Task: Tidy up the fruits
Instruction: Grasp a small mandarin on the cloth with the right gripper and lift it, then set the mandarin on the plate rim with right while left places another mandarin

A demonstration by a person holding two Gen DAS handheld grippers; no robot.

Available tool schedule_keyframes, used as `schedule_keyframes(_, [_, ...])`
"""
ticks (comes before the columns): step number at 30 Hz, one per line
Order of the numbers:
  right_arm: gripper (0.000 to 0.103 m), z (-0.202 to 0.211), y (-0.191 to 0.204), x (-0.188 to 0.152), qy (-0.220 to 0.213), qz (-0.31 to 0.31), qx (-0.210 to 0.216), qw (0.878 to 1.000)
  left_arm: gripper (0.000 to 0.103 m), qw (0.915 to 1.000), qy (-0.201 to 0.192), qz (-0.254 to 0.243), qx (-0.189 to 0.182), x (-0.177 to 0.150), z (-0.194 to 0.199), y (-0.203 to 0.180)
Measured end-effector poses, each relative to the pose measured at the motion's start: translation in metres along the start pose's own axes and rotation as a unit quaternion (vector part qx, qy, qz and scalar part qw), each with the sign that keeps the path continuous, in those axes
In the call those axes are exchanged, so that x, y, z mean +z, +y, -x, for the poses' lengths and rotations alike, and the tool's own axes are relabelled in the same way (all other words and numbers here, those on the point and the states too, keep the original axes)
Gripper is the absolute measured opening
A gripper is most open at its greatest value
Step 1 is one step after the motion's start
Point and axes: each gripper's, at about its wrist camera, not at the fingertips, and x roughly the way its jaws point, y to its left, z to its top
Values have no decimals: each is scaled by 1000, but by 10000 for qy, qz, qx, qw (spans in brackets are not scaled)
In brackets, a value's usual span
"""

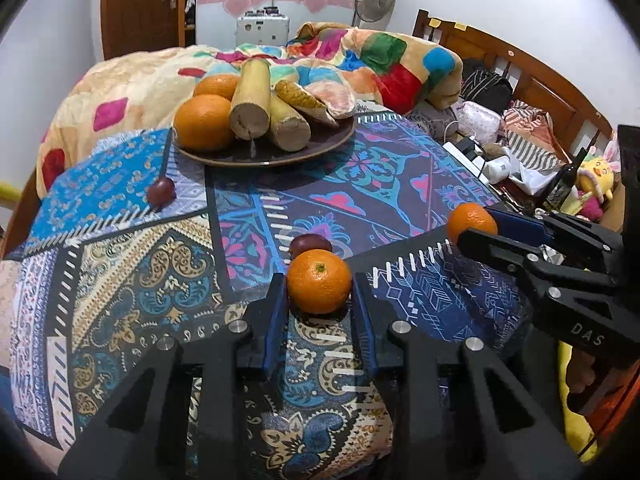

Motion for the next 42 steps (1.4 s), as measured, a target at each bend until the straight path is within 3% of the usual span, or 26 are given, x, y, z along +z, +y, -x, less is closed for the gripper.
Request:
schedule_keyframes(13, [33, -21, 1, 26, -112, 24, 92, 9999, 32, 9993, -248, 154, 248, 27, 9, 38])
schedule_keyframes(22, [33, -38, -1, 51, -235, 109, 43, 9997, 32, 9984, -328, 134, 442, 56, -5, 59])
schedule_keyframes(42, [33, -81, 3, 89, -63, 388, 68, 9992, 32, 9983, -222, -146, 519, 87, -40, 59])
